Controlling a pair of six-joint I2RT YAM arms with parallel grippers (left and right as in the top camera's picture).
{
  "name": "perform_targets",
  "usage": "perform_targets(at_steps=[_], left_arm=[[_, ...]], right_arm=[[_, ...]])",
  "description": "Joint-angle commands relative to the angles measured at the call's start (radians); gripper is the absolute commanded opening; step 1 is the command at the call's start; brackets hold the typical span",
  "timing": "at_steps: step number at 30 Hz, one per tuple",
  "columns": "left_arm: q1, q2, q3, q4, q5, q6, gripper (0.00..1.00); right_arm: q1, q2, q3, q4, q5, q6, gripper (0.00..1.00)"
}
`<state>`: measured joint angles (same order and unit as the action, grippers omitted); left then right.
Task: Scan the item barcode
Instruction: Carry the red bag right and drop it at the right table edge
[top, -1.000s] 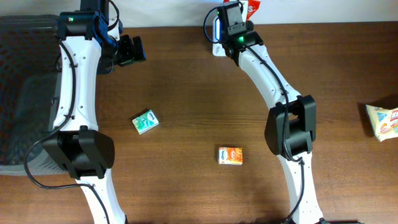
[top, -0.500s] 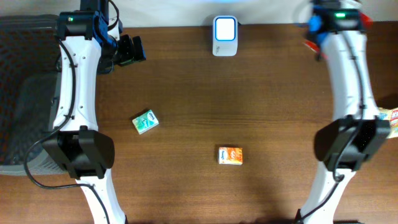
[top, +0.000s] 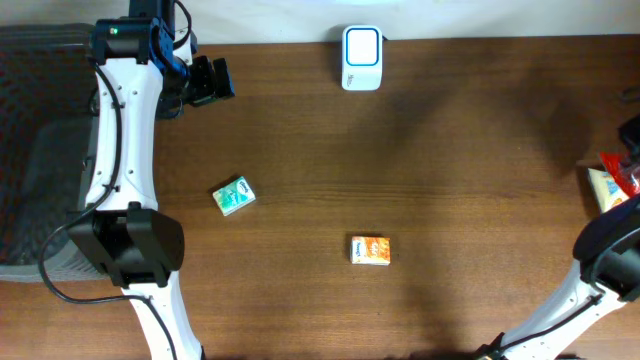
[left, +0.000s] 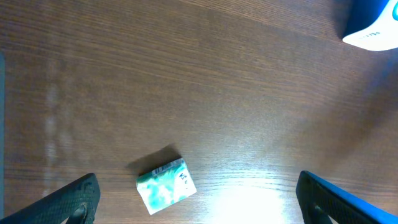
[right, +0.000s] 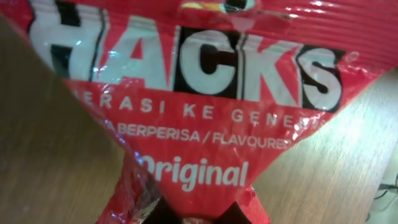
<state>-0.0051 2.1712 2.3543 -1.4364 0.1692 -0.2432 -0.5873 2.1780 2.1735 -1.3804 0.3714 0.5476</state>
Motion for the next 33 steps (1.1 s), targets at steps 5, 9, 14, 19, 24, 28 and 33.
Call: perform_targets(at_steps=[5,9,14,19,24,28,33], left_arm=[[0.0,0.002,0.006,-0.001,0.01,0.016,0.99],[-0.001,0.002,0.006,-0.001,0.01,0.016,0.99],[0.0,0.002,0.006,-0.001,0.01,0.016,0.99],[0.0,0.002,0.006,-0.001,0.01,0.016,0.99],[0.0,0.002,0.006,0.0,0.01,0.016,0.99],[-0.001,0.002,0.006,-0.001,0.01,0.016,0.99],[-0.001,0.002,0.006,-0.001,0.01,0.016,0.99]], right_arm=[[-0.009,-0.012,-0.02,0.013,-0.105,-0.002,0.99],[-0.009,-0.029,-0.003,-0.006,-0.156,-0.045,0.99],[-0.008,-0.116,0.024,-0.051,-0.282,-0.045,0.99],[0.024,-0.25,0.024,-0.123,-0.534,-0.105,0.99],[0.183,-0.376,0.024,-0.205,-0.582,-0.195,0.99],[0.382,-0.395,0.023,-0.268,-0.582,-0.245,0.99],[0.641,-0.389,-0.023,-0.227,-0.538,-0.256,0.99]])
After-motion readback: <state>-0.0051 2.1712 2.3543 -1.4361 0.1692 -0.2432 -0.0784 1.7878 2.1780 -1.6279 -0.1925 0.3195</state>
